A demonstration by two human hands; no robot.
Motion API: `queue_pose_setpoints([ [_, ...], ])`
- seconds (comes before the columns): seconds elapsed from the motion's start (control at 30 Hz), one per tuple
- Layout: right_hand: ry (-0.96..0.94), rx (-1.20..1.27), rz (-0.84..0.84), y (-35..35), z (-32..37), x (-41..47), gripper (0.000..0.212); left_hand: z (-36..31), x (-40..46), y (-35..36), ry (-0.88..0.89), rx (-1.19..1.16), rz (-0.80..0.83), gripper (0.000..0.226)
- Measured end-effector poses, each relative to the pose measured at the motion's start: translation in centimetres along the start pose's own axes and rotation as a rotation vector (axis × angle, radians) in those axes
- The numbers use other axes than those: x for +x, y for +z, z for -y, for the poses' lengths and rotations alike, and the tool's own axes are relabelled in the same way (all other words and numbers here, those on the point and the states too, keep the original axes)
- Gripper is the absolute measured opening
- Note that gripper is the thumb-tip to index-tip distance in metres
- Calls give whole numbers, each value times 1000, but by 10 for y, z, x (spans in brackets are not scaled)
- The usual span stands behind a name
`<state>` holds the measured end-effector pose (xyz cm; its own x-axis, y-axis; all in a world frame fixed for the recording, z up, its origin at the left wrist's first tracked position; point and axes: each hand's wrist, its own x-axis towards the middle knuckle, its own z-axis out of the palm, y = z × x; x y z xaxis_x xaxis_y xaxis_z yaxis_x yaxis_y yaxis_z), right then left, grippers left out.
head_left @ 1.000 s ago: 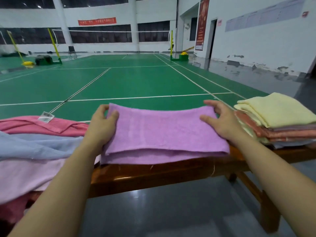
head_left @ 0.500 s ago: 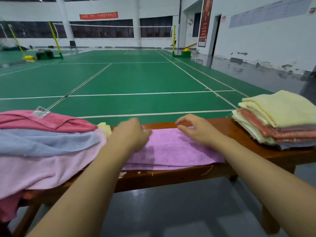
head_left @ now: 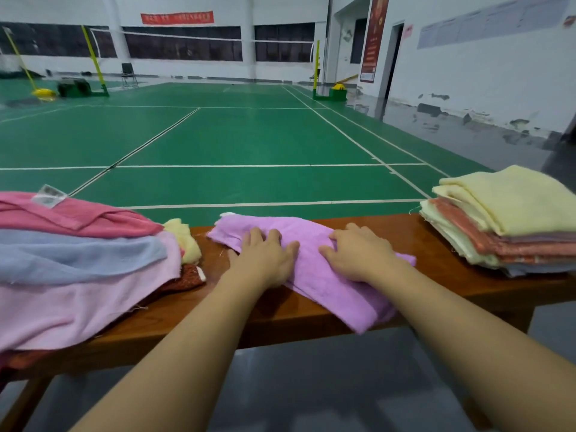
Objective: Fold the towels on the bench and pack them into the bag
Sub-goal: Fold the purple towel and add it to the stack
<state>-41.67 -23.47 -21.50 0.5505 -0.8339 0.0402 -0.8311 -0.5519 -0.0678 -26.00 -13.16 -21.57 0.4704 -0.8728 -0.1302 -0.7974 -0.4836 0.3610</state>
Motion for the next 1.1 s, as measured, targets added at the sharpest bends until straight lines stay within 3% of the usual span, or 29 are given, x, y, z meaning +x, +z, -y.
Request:
queue_pose_setpoints([
  [0.13,93,35,53,-15,-15,-6,44,-3,13,-9,91,-85,91,42],
  [0.23,172,203,45,-15,-25,-4,53,-4,18,-19,107,-193,124,60],
  [0.37,238,285,16,-13,-23,-7,60,3,21,-19,-217,19,-74,88],
  [0.43,246,336,23,-14,-17,-8,60,4,18,-11,-292,124,-87,101],
  [0.5,238,391,38,-14,-12,-7,58,-2,16,-5,-248,160,-45,91],
  [0.57,222,441,54,-14,-11,-6,55,-11,14,-3,-143,118,-32,62],
  [0.63,207,501,55,-14,-13,-4,49,-19,10,-2,-82,-1,-52,40],
  [0.73,197,686,10,-15,-14,-5,36,-25,-1,-5,-38,-323,-149,29],
  [0.83,247,1128,-95,-15,-19,-4,27,-29,-1,-8,-61,-800,-236,19],
  [0.9,312,1421,-98,-17,-23,-4,25,-31,1,-11,-129,-1093,-211,13],
  [1.0,333,1557,-126,-18,-27,-6,38,-31,6,-14,-193,-1412,-160,41],
  [1.1,311,1567,-285,-22,-25,-8,43,-33,5,-19,-176,-1429,-314,61],
])
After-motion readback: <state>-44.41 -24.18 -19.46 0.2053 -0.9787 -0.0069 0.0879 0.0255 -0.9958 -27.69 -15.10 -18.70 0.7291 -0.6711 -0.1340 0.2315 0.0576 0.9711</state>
